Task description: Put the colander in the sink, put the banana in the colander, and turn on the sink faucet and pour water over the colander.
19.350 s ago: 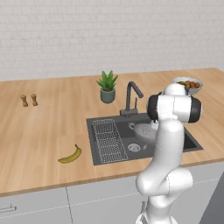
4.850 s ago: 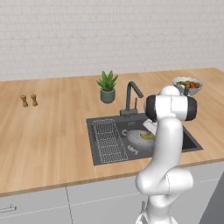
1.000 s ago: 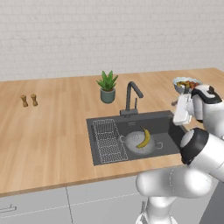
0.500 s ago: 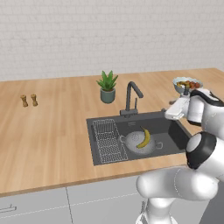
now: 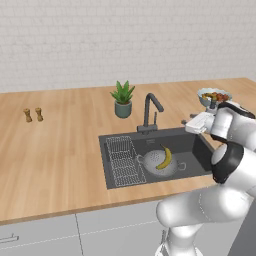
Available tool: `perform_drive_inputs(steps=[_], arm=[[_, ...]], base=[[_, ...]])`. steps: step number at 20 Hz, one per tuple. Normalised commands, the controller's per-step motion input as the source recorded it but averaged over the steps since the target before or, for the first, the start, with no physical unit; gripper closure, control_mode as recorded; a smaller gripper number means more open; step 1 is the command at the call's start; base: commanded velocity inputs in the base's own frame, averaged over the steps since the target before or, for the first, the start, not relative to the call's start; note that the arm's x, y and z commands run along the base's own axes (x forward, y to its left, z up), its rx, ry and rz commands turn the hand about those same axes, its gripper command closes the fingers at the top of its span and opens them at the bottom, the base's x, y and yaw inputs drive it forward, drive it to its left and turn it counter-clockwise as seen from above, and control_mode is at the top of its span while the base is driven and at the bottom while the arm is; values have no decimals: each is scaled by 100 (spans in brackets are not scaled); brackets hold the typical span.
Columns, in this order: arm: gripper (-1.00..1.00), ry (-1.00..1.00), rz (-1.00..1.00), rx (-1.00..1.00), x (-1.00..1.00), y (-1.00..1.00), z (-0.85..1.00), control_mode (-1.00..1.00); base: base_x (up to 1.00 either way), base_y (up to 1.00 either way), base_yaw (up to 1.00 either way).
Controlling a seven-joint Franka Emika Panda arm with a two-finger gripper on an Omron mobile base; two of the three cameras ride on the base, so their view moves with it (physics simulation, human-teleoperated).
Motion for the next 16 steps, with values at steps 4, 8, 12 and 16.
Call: perform_drive_inputs(steps=[4, 8, 12, 16], arm=[[-100, 0, -6, -10, 8, 16, -1, -100], [-100, -2, -10, -9, 12, 27, -1, -100], [-100, -3, -14, -2, 17, 37, -5, -100], [-100, -1, -13, 0, 12, 34, -15, -100]], base=[[0, 0, 0], [0, 0, 0], [0, 0, 0], [0, 0, 0]])
